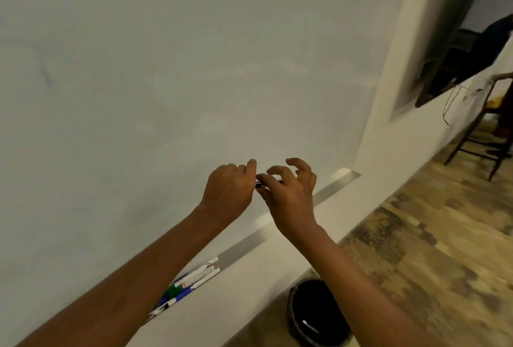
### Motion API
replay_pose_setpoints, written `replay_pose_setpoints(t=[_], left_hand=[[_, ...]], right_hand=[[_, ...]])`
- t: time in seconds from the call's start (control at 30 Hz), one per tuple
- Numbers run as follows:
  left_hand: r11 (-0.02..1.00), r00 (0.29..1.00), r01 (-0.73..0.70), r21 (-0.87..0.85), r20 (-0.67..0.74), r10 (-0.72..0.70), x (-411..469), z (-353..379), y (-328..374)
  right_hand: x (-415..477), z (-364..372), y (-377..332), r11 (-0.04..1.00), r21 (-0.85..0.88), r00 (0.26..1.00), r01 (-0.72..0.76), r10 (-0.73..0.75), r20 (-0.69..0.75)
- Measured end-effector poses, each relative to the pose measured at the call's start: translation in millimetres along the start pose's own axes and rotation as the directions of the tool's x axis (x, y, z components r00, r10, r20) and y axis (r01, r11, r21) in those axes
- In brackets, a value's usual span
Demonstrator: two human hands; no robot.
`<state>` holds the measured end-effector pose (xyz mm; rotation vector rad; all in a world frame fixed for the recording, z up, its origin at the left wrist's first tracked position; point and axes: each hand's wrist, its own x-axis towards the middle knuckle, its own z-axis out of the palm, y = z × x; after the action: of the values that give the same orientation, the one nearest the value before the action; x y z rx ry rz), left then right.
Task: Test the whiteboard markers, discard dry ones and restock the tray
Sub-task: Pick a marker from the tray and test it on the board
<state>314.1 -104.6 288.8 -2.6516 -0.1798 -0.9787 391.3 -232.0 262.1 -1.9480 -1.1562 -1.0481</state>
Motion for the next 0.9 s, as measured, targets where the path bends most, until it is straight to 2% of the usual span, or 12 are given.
replay_pose_setpoints(t=[0.17, 0.37, 0.53, 0.73, 0.9], left_hand=[[0.995, 0.996, -0.085, -0.059, -0.026, 0.084, 6, 87, 60], [0.977, 0.958, -0.136, -0.165, 0.229, 0.172, -16, 190, 136], [0.955, 0.854, -0.161, -0.247, 0.451, 0.261, -40, 271, 189], [0.894, 0.712, -0.303, -0.331, 0.545, 0.443, -77, 370, 245], [0.899, 0.563, -0.275, -0.34, 0.701, 0.437, -102, 441, 279]], right_hand=[[-52, 16, 72, 0.991, -0.06, 0.989, -0.116, 0.121, 0.09], [-139, 43, 153, 0.969, -0.07, 0.936, -0.237, 0.247, 0.249], [-224, 75, 217, 0.915, -0.094, 0.834, -0.392, 0.396, 0.384], [-328, 123, 281, 0.861, -0.183, 0.698, -0.474, 0.494, 0.518], [-404, 164, 321, 0.839, -0.216, 0.614, -0.499, 0.518, 0.596]])
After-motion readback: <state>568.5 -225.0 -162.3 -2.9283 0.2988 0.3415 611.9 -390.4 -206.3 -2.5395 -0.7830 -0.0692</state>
